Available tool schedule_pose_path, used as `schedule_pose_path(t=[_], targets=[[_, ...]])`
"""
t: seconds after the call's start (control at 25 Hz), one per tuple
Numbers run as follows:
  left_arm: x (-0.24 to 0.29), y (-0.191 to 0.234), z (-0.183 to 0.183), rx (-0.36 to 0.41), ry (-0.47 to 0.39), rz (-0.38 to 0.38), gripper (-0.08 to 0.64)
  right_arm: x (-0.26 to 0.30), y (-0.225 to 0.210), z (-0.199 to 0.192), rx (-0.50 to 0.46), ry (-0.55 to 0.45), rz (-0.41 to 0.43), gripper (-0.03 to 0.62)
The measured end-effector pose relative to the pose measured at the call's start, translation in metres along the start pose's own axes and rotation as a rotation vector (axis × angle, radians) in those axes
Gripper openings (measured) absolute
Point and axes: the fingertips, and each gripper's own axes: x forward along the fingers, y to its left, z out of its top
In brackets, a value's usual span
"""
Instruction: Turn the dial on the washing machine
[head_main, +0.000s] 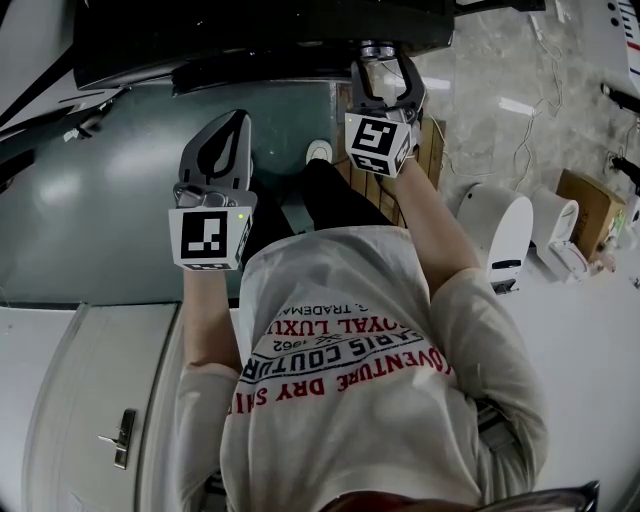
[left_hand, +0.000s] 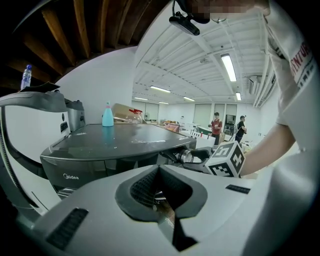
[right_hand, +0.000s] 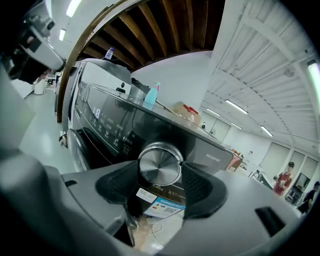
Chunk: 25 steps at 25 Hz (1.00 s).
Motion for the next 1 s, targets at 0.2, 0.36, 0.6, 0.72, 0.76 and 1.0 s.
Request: schedule_pose_path(t=[0.2,0.36,0.6,0.72,0.76,1.0], targets=[[0.000,0.000,0.000,0.000,0.000,0.001,0.015,0.000,-0.001,0.001,0.115,0.028,0.046,0.287],[0.001,-0.002,0.001,0.003,0.000,-0.003,0.015,0.001,-0.006,-0.005,0.384,0.050,0.119,0.287],[0.003,-0.004,0.001,0.008,-0.002,-0.010,0.015,0.002,-0.007,-0.006,0.550,0.033,0.187,0.288],[0.003,-0.007,-0.001,0.010,0.005,-0.016,0.017,0.003,-0.007,-0.006,0.515,0.026,0.170,0.288],[0.003,-0.008,-0.003,0.011,0.008,-0.017,0.015,0.002,-0.007,-0.006,0.482,0.022,0.152,0.288],[0.002,-0.010,-0.006,0.011,0.016,-0.021,0.015,-0.007,-0.004,0.005,0.175,-0.024,0.058,0.302]])
